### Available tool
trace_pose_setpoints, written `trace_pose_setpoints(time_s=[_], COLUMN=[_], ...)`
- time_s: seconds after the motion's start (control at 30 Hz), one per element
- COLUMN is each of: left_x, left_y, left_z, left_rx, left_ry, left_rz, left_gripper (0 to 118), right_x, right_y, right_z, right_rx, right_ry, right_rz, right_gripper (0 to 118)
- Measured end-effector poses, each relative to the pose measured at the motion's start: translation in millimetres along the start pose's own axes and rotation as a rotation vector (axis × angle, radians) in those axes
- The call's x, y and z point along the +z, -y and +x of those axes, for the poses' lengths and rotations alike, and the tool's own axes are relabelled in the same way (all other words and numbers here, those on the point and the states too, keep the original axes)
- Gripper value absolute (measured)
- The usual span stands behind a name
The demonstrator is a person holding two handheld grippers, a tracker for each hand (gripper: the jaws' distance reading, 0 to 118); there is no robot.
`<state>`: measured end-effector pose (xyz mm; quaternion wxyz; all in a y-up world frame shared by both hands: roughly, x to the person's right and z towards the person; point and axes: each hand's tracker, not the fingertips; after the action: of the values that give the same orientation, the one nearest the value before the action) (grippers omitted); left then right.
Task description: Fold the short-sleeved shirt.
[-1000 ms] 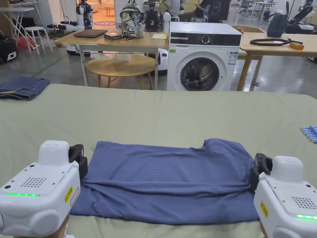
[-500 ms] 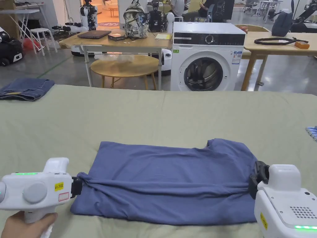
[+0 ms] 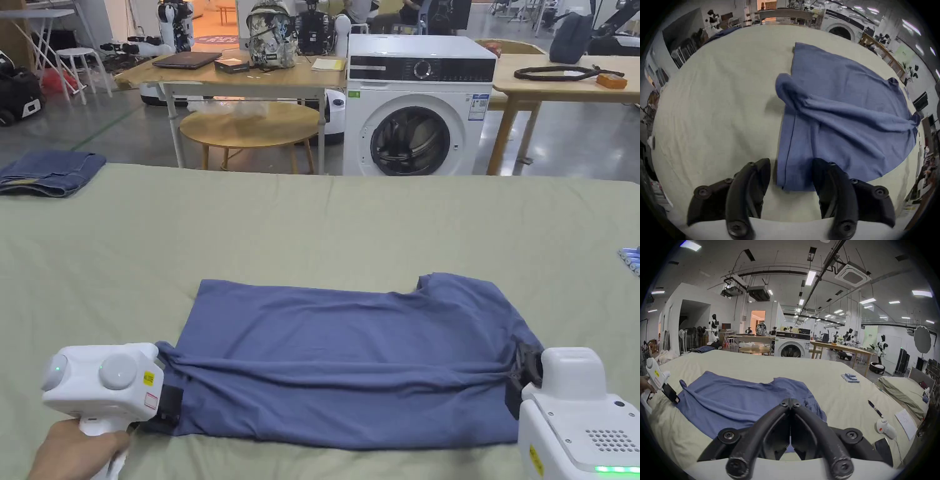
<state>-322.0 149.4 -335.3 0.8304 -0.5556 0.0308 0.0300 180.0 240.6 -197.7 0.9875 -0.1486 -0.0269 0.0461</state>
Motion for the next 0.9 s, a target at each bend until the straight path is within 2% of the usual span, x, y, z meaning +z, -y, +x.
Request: trace_pose_setpoints(time_s=[0.03, 0.13, 0.23, 0.4, 0.53, 0.57, 0.6, 0.67, 0.7, 0.73, 0.9], left_x=[-0.6, 18.1, 6.6, 25.3, 53.5, 56.8, 56.1, 57.3, 58.1, 63.7, 60.7], left_y=[2.9, 31.6, 16.4, 24.4, 34.8, 36.8, 38.6, 40.6, 41.3, 44.3, 45.8], left_z=[4.5, 29.4, 18.2, 0.9, -7.3, -8.8, -12.8, -16.8, -18.0, -13.0, -15.3], left_rx=[-0.038, -0.036, -0.028, 0.013, 0.035, 0.032, 0.029, 0.029, 0.026, 0.023, 0.029], left_ry=[-0.016, -0.01, 0.027, 0.089, 0.131, 0.126, 0.125, 0.145, 0.147, 0.145, 0.152], left_rz=[-0.004, 0.019, 0.045, 0.121, 0.213, 0.224, 0.229, 0.249, 0.254, 0.254, 0.255], left_gripper=[49, 33, 2, 0, 0, 0, 0, 0, 0, 0, 0], right_x=[-0.2, -1.8, -5.1, -13.5, -33.7, -40.6, -46.6, -63.5, -72.8, -83.5, -122.3], right_y=[0.8, 3.7, 6.2, 3.7, 1.9, 2.7, 4.5, 7.0, 9.3, 13.1, 41.0], right_z=[0.4, 2.3, 7.1, 30.7, 60.8, 68.4, 74.0, 85.6, 90.2, 94.8, 104.4], right_rx=[-0.001, -0.008, -0.027, -0.064, -0.074, -0.075, -0.074, -0.062, -0.06, -0.066, -0.112], right_ry=[-0.001, 0.0, -0.003, 0.005, 0.003, 0.006, 0.015, 0.012, 0.0, -0.015, -0.079], right_rz=[-0.004, -0.017, -0.035, -0.088, -0.215, -0.249, -0.272, -0.369, -0.427, -0.484, -0.68], right_gripper=[0, 0, 0, 0, 0, 3, 11, 48, 63, 70, 71])
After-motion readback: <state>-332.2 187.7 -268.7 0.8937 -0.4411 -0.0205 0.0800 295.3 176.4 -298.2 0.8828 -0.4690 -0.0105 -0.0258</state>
